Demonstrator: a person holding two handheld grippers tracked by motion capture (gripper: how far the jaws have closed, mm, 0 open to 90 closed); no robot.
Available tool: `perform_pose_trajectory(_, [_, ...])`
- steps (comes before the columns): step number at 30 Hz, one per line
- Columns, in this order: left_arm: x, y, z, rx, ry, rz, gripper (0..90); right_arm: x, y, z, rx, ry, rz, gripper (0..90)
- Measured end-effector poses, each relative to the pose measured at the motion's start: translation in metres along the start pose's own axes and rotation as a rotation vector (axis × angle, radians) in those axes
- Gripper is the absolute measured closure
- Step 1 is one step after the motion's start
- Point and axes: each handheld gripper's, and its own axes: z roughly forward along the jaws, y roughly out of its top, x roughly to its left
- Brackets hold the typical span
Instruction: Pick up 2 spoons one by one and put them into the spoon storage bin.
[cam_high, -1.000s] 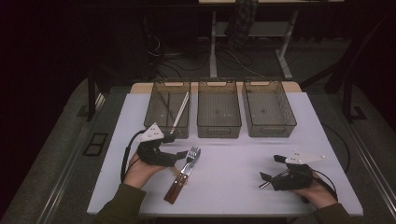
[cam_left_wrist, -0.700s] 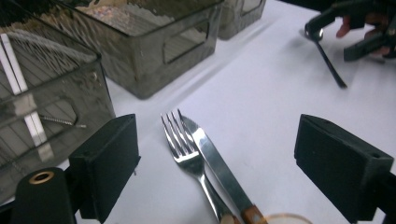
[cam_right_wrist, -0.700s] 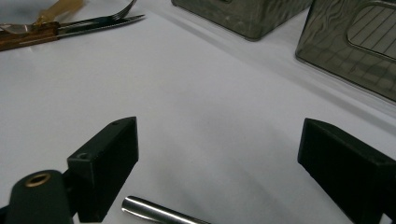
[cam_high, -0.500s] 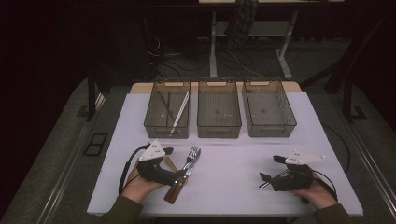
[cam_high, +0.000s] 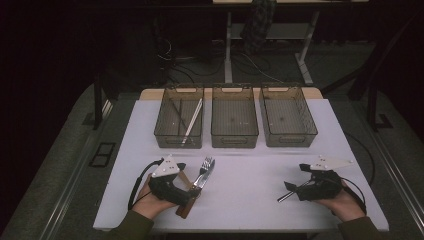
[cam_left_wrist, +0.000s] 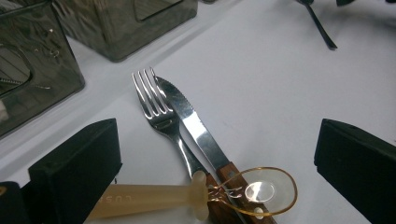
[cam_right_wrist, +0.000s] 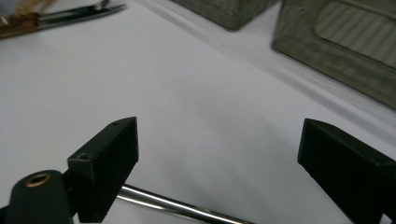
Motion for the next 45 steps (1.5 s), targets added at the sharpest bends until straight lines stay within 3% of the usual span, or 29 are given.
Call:
perform_pose_trajectory(2, [0.0, 0.0, 0.0, 0.003, -0.002, 0.003, 0.0, -0.008, 0.0, -0.005, 0.013, -0.014, 0.023, 16.0])
perform_pose_trajectory(5, [-0.001, 0.0, 0.001, 0.005, -0.003, 0.009, 0.0, -0.019, -0.001, -0.011, 0.031, -0.057, 0.058, 26.2])
perform_pose_trajectory(13, [0.0, 0.0, 0.002, 0.012, -0.01, 0.014, 0.0, -0.049, -0.005, -0.014, 0.088, -0.132, 0.111, 64.9])
perform_pose_trajectory(16, [-0.001, 0.0, 0.003, 0.022, -0.012, 0.016, 0.2, -0.053, -0.006, -0.01, 0.117, -0.098, 0.109, 80.6])
perform_pose_trajectory(18, [-0.002, -0.001, 0.004, 0.024, -0.012, 0.02, 0.3, -0.05, -0.007, -0.006, 0.165, -0.071, 0.077, 85.8])
perform_pose_trajectory(20, [-0.002, -0.001, 0.003, 0.025, -0.014, 0.022, 0.3, -0.046, -0.008, -0.001, 0.219, -0.081, 0.041, 89.2])
perform_pose_trajectory(25, [-0.002, -0.001, 0.003, 0.021, -0.02, 0.017, 0.4, -0.047, -0.01, 0.002, 0.268, -0.079, 0.026, 89.4])
perform_pose_trajectory(38, [-0.003, -0.002, 0.004, 0.04, -0.032, 0.02, 0.4, -0.04, -0.014, -0.006, 0.307, -0.1, 0.019, 89.6])
perform_pose_trajectory(45, [-0.003, -0.002, 0.004, 0.04, -0.035, 0.019, 0.4, -0.037, -0.023, -0.017, 0.311, -0.082, 0.034, 89.6])
